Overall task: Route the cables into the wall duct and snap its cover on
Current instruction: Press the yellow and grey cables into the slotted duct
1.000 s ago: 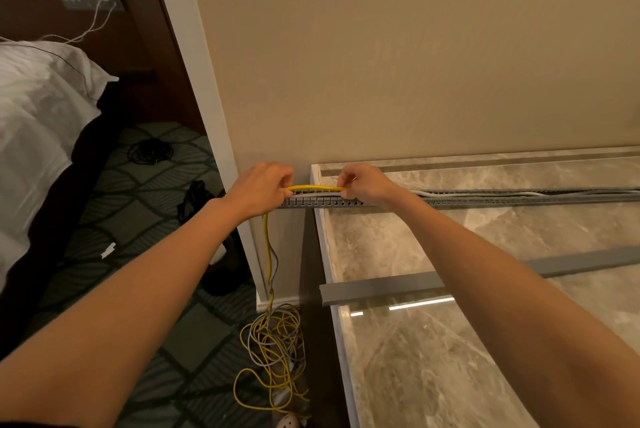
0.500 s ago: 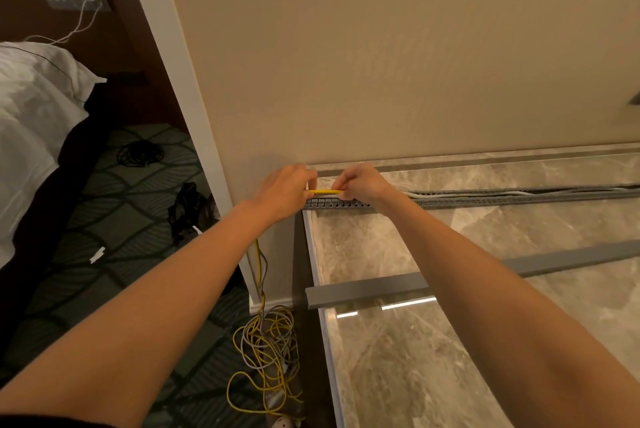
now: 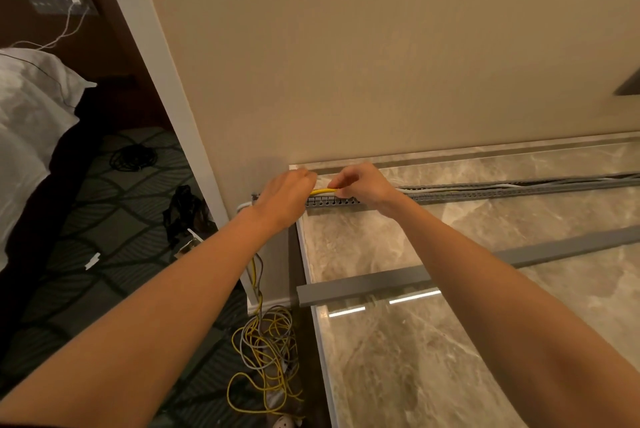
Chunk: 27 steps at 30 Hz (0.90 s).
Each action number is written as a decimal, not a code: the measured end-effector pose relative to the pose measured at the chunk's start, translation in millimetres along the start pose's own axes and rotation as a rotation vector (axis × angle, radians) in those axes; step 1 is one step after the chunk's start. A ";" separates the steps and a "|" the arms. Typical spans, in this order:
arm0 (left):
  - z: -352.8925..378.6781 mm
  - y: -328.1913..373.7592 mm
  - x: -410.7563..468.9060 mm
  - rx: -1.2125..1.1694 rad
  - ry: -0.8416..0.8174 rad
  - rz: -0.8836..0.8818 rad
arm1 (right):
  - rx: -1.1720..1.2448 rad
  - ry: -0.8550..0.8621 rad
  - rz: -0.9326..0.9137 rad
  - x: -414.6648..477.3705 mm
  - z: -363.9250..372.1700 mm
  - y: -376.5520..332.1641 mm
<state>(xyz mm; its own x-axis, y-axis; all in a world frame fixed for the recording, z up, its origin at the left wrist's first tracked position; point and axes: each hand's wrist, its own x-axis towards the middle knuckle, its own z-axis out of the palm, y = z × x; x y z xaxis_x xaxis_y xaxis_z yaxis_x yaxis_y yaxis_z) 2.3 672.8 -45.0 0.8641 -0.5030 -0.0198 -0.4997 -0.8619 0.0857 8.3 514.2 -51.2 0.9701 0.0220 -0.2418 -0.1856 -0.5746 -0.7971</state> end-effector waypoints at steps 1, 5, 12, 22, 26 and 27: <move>0.5 1.5 0.3 0.037 -0.002 0.015 | -0.022 0.028 -0.017 -2.3 -3.9 3.6; -2.4 10.0 4.7 0.143 -0.042 0.064 | -0.068 0.132 -0.016 -9.1 -17.9 19.4; 3.3 29.3 16.3 -0.152 -0.027 -0.027 | 0.019 0.120 0.097 -7.5 -21.1 20.0; 8.0 33.0 45.9 -0.423 -0.062 -0.328 | 0.066 0.058 0.229 3.1 -23.0 17.4; 7.3 35.3 55.3 -0.499 -0.137 -0.436 | 0.104 0.070 0.246 7.1 -20.6 20.3; 7.2 36.8 56.2 -0.506 -0.139 -0.446 | 0.105 0.069 0.243 6.6 -19.2 20.4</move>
<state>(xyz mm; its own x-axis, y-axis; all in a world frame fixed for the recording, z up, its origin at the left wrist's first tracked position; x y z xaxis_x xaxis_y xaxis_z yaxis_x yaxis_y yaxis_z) 32.1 612.3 -50.1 0.9479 -0.1400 -0.2861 0.0207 -0.8693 0.4939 13.9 486.9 -58.5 0.9027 -0.1642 -0.3978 -0.4262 -0.4684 -0.7739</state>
